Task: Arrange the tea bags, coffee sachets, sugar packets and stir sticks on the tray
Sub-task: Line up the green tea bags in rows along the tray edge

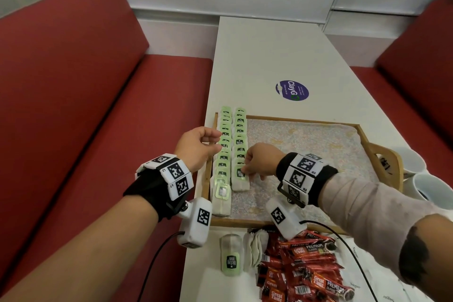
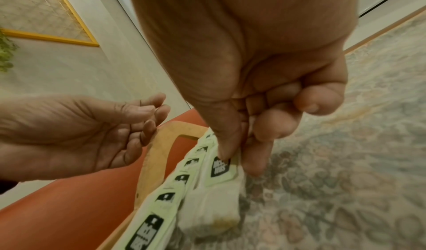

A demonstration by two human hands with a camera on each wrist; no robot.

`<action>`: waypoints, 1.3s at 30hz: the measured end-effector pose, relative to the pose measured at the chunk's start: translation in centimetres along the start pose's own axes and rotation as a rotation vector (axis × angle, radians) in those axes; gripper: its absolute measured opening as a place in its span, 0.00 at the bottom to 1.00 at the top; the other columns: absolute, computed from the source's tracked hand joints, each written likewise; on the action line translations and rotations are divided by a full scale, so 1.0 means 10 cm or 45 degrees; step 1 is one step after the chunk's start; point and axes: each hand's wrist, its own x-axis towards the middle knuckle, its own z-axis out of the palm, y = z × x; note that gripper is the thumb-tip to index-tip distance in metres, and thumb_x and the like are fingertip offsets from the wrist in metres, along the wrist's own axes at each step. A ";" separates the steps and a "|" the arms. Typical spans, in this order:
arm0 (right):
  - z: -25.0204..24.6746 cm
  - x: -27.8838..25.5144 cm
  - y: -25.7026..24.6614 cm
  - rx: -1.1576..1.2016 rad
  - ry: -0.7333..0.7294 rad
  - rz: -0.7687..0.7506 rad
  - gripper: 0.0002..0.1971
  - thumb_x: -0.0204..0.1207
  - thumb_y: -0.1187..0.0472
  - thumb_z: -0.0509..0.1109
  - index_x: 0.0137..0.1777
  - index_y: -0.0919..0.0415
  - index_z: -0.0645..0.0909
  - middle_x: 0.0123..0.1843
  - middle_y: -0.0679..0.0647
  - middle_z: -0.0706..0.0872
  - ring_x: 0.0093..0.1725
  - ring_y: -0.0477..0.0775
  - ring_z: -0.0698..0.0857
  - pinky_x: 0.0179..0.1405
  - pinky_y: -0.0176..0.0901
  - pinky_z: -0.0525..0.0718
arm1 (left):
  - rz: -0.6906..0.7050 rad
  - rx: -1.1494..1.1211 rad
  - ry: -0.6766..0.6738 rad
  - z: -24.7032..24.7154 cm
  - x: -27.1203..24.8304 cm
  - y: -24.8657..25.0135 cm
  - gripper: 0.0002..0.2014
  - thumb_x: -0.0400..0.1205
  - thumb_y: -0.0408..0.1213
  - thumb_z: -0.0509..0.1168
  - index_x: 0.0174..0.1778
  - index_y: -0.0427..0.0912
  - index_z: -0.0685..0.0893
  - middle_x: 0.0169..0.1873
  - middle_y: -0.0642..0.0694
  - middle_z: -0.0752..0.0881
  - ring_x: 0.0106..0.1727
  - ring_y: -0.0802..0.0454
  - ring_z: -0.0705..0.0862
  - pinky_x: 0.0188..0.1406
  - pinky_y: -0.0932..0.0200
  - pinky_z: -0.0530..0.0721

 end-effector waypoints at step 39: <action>0.36 -1.17 -0.14 -0.285 -0.229 -0.345 0.25 0.69 0.77 0.64 0.52 0.47 0.88 0.40 0.44 0.80 0.40 0.48 0.77 0.34 0.34 0.75 | -0.020 0.069 -0.062 0.07 -1.09 -0.03 0.09 0.78 0.28 0.70 0.49 0.46 0.83 0.40 0.53 0.84 0.37 0.63 0.80 0.32 0.72 0.75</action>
